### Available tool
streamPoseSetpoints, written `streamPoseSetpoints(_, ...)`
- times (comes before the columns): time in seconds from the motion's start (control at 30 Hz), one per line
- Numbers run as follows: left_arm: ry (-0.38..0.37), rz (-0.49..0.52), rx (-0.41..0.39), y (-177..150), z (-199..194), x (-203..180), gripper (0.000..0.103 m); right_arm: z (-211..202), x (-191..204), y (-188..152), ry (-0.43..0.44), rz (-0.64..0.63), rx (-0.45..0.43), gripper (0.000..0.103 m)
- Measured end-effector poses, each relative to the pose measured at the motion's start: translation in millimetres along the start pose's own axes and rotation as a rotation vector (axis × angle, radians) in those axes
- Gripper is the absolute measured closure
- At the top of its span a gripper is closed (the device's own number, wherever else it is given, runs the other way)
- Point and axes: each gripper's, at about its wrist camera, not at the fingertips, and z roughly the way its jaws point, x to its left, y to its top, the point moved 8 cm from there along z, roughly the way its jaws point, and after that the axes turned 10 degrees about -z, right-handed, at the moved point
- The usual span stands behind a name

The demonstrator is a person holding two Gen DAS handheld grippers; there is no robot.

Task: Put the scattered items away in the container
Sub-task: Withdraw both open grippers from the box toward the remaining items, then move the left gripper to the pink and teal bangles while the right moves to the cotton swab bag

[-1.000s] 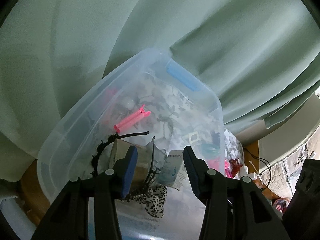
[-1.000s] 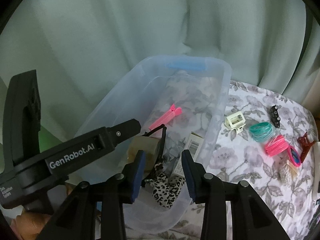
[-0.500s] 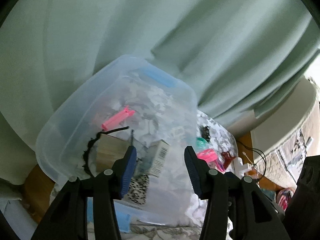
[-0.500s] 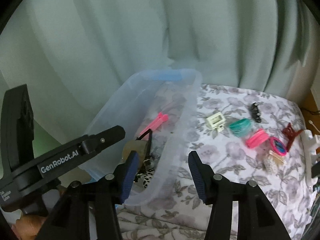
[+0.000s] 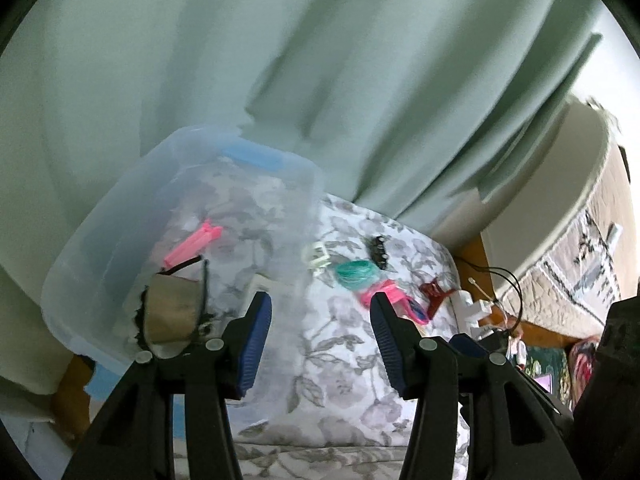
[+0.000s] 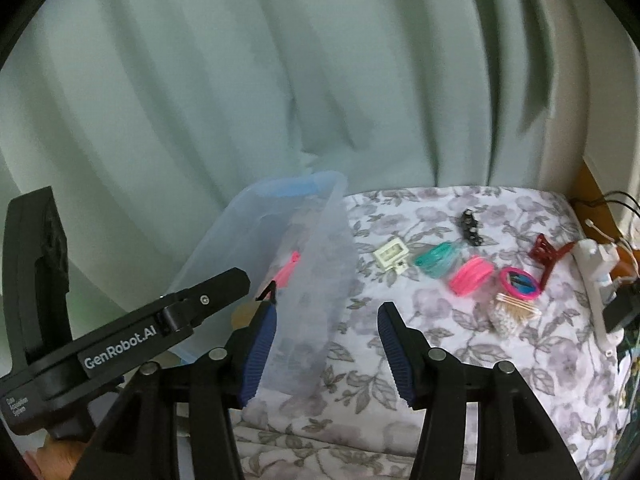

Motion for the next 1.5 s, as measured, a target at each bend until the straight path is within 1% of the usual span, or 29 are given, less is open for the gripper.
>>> streamPoseSetpoints(0.2,-0.002,0.055,0.018,-10.1,10.3,-27.1,0.051,-13.2,-39.5,-6.8,-0.026,0.087,-0.017,0.046)
streamPoseSetpoints(0.37,-0.006,0.093,0.044,-18.5,19.4,-44.9,0.051,-23.5,-82.3,-15.4,-0.06,0.181,-0.027,0.046)
streamPoseSetpoints(0.6,-0.007,0.162,0.105,-36.4,39.9,-69.3,0.051,-32.3,-135.9,-33.9,-0.105,0.291,-0.022,0.046)
streamPoseSetpoints(0.77,0.008,0.202,0.163,-52.9,57.9,-77.1,0.051,-36.0,-175.8,-50.0,-0.154,0.389,-0.003,0.046)
streamPoseSetpoints(0.87,0.016,0.221,0.193,-61.5,71.5,-81.6,0.051,-38.9,-194.5,-56.5,-0.184,0.422,-0.001,0.046)
streamPoseSetpoints(1.17,0.044,0.287,0.285,-87.1,113.9,-93.8,0.051,-19.7,-222.0,-81.4,-0.215,0.483,0.08,0.046)
streamPoseSetpoints(1.33,0.089,0.294,0.301,-89.0,140.6,-93.1,0.051,-7.6,-228.3,-89.2,-0.23,0.493,0.117,0.046)
streamPoseSetpoints(1.5,0.116,0.3,0.309,-85.7,168.8,-92.8,0.051,7.9,-232.8,-97.4,-0.236,0.502,0.165,0.046)
